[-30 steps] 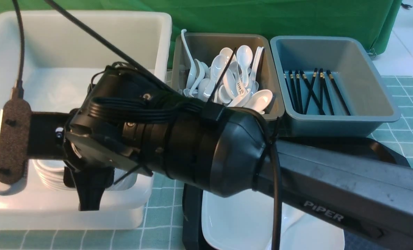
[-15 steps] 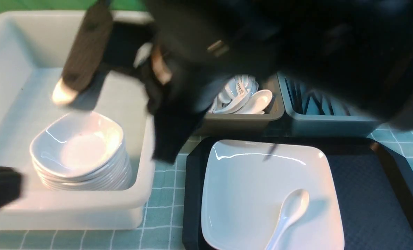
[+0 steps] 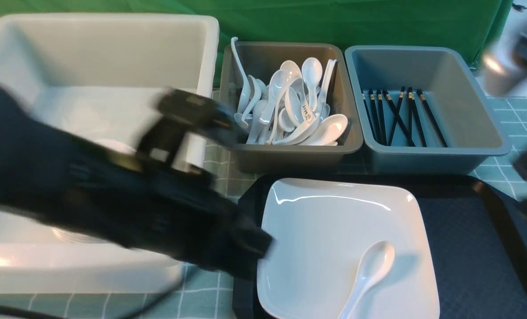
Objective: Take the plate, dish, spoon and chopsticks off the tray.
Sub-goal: Use the left arm to grab a soup spoon from the plate
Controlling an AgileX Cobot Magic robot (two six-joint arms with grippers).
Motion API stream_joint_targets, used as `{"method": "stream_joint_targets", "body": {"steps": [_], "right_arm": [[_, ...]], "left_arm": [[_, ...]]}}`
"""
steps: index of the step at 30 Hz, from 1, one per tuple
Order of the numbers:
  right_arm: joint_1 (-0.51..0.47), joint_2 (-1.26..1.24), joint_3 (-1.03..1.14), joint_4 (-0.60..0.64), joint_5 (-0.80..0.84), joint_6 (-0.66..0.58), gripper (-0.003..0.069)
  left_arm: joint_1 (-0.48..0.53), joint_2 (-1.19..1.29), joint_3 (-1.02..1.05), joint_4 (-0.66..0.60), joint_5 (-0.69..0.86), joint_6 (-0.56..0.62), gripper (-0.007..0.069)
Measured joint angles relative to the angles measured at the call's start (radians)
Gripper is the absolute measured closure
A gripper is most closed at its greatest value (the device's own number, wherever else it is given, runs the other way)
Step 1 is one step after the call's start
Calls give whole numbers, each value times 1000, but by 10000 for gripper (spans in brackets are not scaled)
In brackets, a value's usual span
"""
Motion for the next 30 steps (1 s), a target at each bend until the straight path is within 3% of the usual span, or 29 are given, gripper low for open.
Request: {"method": "stream_joint_targets", "body": {"steps": [6,9,13,17,22,26,28,30], "right_arm": [[-3,-185,147,4,-1,20,614],[-3,-251,187,4,-1,20,608],[-3,-322,205,5,-1,20,604],[-3,-375,207,5,-1,20,601],[-3,-394,208,7,-1,20,594],[-3,-395,208,8,-1,20,593],[-3,-395,208,11,-1,20,593],[-3,-395,208,12,-1,20,592]], "left_arm": [[-208,285,-184,212,8,-193,606],[-239,397,-274,251,48,-216,561],[-243,529,-366,293,105,-243,446],[-243,615,-403,385,89,-296,270],[-242,668,-403,408,41,-314,147],[-242,692,-405,430,17,-318,152],[-242,697,-407,440,10,-318,204],[-242,699,-407,444,3,-318,321]]}}
